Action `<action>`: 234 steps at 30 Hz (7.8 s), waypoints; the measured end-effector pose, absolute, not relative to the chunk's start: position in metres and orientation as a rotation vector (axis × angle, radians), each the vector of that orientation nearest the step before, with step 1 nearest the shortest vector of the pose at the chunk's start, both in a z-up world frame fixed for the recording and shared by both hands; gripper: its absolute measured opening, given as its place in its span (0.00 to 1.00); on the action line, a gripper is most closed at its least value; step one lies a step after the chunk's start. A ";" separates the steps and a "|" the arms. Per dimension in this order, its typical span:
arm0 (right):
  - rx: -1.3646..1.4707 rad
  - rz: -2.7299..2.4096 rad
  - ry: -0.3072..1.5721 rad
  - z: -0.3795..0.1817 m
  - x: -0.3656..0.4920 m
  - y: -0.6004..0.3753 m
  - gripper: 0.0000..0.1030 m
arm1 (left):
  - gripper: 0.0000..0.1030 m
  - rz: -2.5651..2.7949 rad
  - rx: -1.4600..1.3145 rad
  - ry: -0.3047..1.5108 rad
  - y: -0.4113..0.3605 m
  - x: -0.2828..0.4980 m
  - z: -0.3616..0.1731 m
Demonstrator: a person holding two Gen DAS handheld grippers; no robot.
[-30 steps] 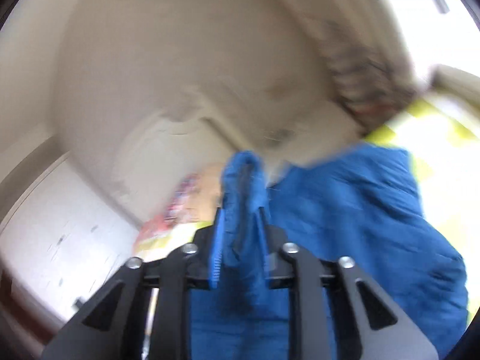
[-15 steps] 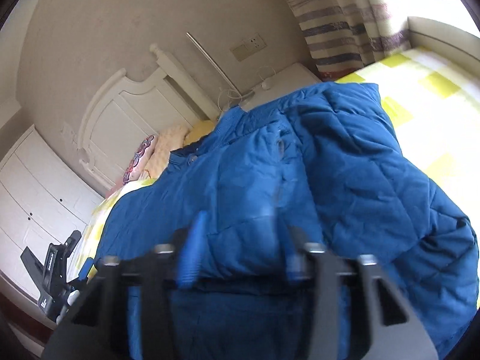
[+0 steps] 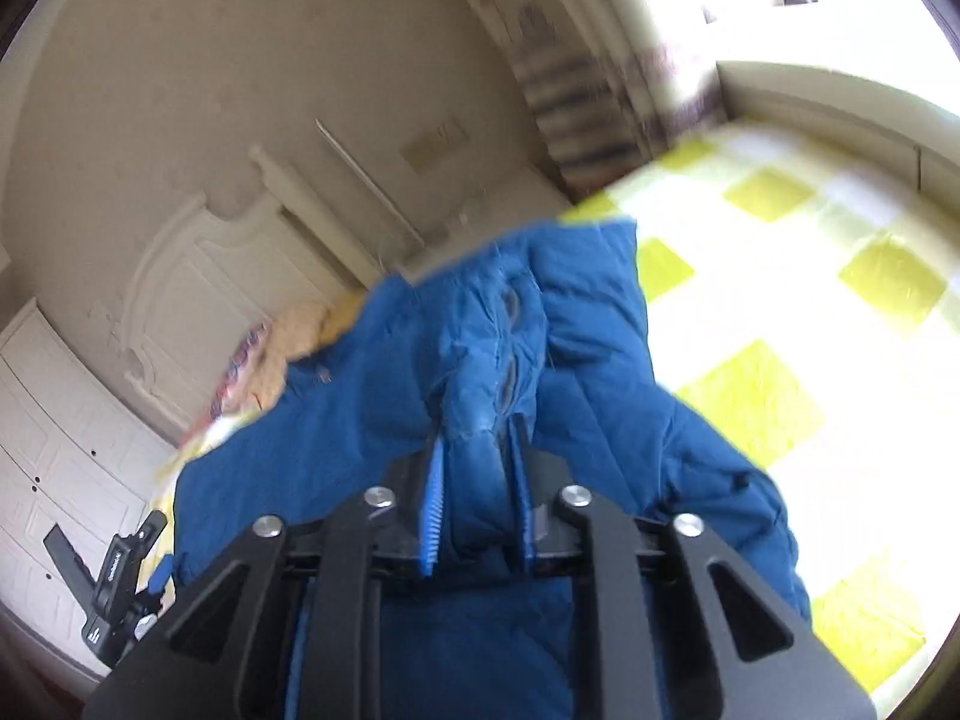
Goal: Fold large clothes
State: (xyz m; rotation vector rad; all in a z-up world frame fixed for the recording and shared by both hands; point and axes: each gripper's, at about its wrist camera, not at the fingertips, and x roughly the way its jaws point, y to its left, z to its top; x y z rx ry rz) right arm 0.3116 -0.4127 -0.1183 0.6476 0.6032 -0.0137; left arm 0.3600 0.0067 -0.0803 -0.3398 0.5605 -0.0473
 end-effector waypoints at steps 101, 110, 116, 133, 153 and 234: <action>0.028 -0.212 0.705 -0.079 0.450 -0.257 0.98 | 0.96 -0.018 0.015 0.800 -0.024 0.413 -0.101; 0.043 -0.217 0.874 -0.116 0.491 -0.279 0.98 | 0.96 -0.016 0.009 0.801 -0.024 0.414 -0.102; 0.095 -0.135 0.748 -0.092 0.431 -0.282 0.98 | 0.96 -0.013 0.007 0.802 -0.024 0.415 -0.102; -0.103 -0.141 0.816 -0.124 0.348 -0.271 0.98 | 0.96 -0.010 0.005 0.799 -0.026 0.415 -0.104; -0.132 0.003 0.903 -0.134 0.288 -0.240 0.98 | 0.96 -0.113 0.101 0.932 -0.082 0.325 -0.115; 0.166 -0.074 0.703 -0.170 -0.048 -0.347 0.98 | 0.96 -0.228 0.059 0.765 0.106 0.026 -0.130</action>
